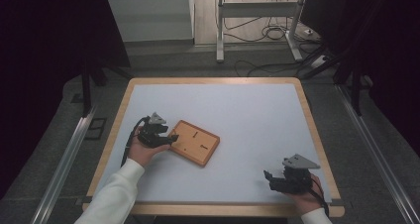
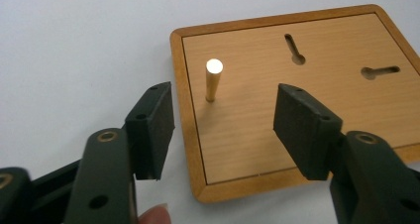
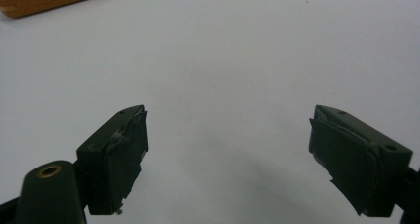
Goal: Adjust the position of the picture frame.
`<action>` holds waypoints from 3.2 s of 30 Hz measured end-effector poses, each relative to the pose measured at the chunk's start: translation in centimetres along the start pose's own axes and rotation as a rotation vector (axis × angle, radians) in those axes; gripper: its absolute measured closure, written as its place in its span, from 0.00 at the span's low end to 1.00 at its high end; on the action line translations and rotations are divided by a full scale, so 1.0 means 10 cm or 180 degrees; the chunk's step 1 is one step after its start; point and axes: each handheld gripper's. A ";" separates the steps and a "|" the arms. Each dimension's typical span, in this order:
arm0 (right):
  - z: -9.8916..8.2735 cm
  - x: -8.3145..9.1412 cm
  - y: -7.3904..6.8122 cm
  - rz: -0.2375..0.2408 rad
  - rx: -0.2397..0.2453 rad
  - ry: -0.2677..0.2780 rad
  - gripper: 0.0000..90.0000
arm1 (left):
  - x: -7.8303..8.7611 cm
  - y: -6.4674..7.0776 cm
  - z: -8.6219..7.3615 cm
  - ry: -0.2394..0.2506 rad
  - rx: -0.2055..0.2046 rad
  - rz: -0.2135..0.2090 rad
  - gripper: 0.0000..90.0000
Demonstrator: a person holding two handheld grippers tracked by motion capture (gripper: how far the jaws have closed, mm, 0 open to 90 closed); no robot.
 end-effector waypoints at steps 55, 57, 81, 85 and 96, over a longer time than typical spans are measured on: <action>-0.01 -0.02 0.01 -0.0009 0.0020 -0.0025 0.17 | -0.23 0.07 0.05 0.0250 -0.0140 -0.0120 0.93; -0.01 -0.01 0.01 -0.0006 0.0021 -0.0023 0.17 | -0.24 0.11 0.07 0.0245 -0.0177 -0.0148 0.93; -0.01 0.00 0.01 0.0004 0.0031 -0.0017 0.17 | -0.44 0.45 0.22 0.0259 -0.0431 -0.0470 0.93; -0.01 -0.01 0.00 0.0003 0.0038 -0.0021 0.17 | -0.49 0.45 0.27 0.0244 -0.0452 -0.0485 0.93; -0.01 -0.01 0.00 0.0015 0.0037 -0.0028 0.17 | -0.76 0.50 0.45 0.0183 -0.0440 -0.0613 0.94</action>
Point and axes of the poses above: each handheld gripper's, and its own axes: x roughly backward along the jaws, z roughly out of its top, y roughly to its right, and after that the axes turned 14 degrees about -z, right-handed
